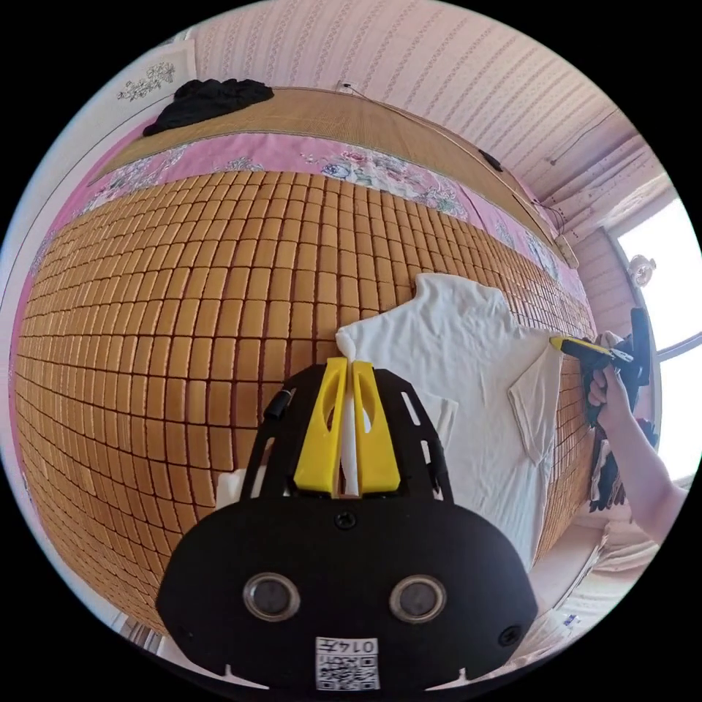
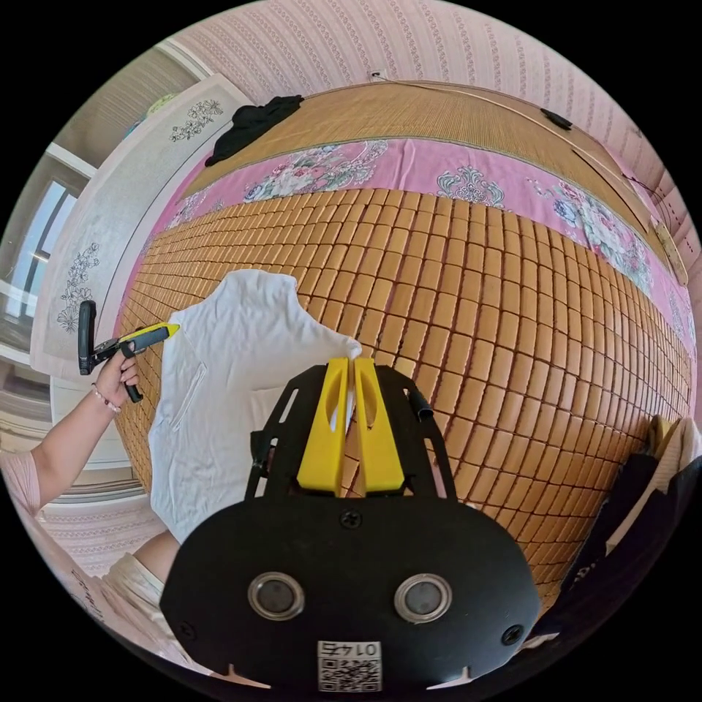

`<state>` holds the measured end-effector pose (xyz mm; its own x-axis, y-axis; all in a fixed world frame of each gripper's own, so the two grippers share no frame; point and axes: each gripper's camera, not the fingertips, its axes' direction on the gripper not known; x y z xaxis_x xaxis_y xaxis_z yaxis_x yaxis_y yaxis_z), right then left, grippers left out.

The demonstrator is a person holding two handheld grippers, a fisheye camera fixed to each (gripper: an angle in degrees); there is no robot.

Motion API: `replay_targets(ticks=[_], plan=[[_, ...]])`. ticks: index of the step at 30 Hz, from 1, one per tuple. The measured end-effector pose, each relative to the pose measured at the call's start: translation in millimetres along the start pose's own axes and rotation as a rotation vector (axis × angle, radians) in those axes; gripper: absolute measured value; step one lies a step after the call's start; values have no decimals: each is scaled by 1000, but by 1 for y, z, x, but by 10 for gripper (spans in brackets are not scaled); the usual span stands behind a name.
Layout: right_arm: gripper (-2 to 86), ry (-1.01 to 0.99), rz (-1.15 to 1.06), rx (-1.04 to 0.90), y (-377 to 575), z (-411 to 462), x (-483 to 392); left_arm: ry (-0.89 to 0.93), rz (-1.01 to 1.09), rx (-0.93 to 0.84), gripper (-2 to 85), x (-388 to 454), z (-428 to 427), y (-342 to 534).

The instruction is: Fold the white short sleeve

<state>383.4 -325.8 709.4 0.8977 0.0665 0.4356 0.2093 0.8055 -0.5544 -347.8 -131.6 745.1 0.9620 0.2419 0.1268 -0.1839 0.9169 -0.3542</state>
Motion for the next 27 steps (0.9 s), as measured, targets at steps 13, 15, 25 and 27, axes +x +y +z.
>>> replay_targets(ticks=[13,15,25,27], plan=[[-4,-118,-86,182,77,-116,1,185,285,169,-10,44,-150,75],[-2,-170,-84,153,116,-122,-4,205,278,116,-10,40,-161,123],[4,-241,237,-160,306,-11,1,114,38,-237,-10,13,-103,324],[5,-209,205,-158,312,-4,-3,136,33,-207,-10,7,-104,332]])
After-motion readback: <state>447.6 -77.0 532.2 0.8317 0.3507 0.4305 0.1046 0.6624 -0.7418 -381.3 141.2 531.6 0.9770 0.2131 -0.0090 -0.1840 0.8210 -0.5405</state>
